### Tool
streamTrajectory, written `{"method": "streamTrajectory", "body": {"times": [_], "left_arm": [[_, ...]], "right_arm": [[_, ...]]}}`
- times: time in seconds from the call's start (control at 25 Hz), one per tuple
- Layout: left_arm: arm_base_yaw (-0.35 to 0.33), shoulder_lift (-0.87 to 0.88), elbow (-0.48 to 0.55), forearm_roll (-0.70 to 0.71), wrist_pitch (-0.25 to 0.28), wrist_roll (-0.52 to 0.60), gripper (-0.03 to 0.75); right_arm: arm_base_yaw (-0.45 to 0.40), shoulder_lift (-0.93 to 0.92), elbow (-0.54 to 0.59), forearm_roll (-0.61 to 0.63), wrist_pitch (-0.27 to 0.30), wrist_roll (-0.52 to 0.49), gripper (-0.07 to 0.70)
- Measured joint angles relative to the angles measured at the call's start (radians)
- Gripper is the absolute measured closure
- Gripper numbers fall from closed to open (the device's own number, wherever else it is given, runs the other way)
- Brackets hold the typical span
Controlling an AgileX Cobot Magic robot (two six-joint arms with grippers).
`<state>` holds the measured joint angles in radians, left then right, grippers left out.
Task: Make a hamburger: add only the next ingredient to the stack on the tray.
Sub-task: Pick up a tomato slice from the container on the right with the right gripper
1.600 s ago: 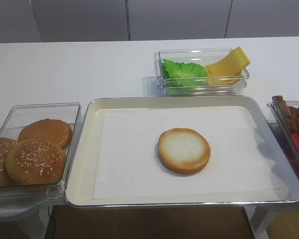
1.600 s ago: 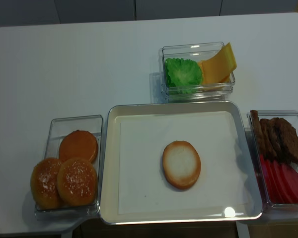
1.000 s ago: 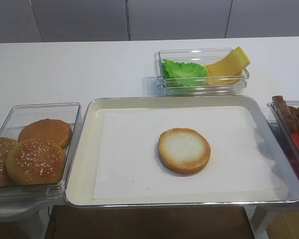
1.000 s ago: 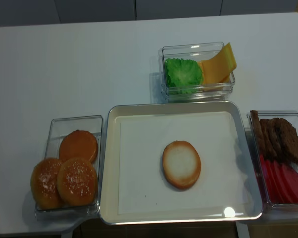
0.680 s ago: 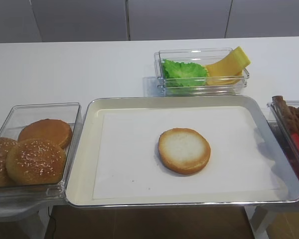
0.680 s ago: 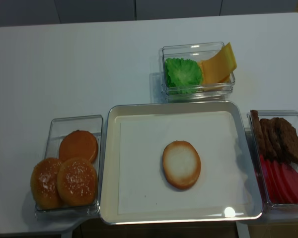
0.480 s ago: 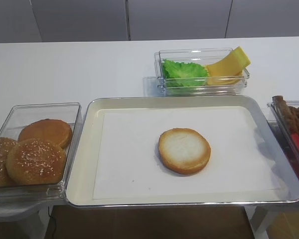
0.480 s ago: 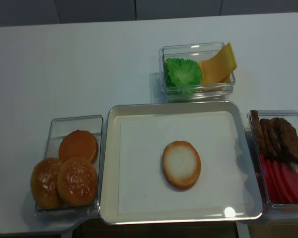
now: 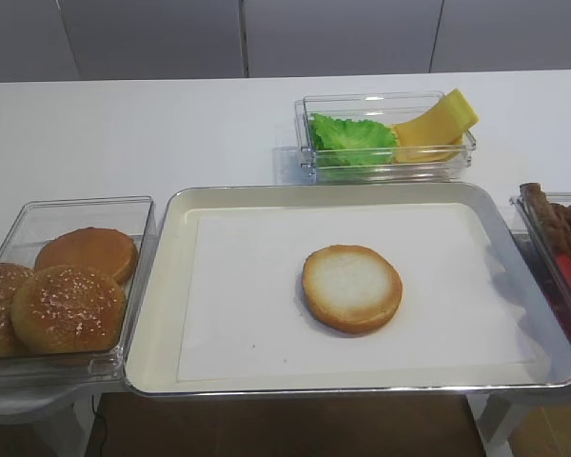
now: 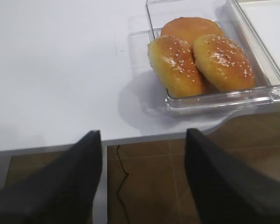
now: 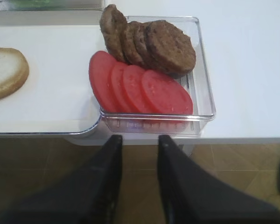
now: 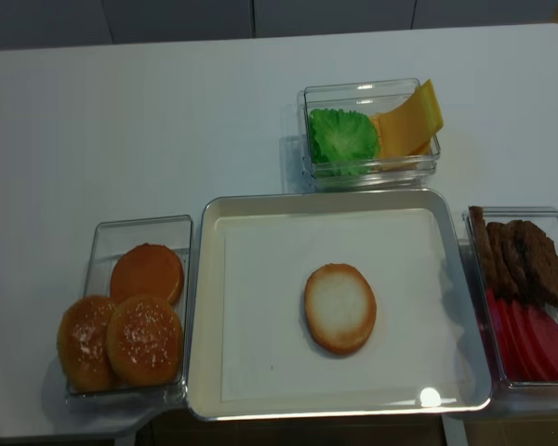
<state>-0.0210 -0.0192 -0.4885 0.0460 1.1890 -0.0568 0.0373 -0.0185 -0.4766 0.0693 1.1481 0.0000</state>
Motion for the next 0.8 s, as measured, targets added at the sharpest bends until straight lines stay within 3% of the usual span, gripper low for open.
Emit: {"method": "streamTrajectory", "body": {"times": [0.08,0.2,0.4,0.6,0.8], "left_arm": [[0.000,0.000,0.000,0.000,0.000,0.000,0.293],[0.000,0.000,0.000,0.000,0.000,0.000,0.293],[0.000,0.000,0.000,0.000,0.000,0.000,0.293],[0.000,0.000,0.000,0.000,0.000,0.000,0.293],[0.000,0.000,0.000,0.000,0.000,0.000,0.293]], "right_arm": [[0.000,0.000,-0.010,0.008,-0.019,0.000,0.334],[0.000,0.000,-0.021,0.057,-0.085,0.000,0.294],[0.000,0.086,-0.024,0.149,-0.125,0.000,0.283],[0.000,0.278,-0.058,0.156,-0.148,0.000,0.282],[0.000,0.457,-0.137,0.157,-0.211,0.000,0.282]]}}
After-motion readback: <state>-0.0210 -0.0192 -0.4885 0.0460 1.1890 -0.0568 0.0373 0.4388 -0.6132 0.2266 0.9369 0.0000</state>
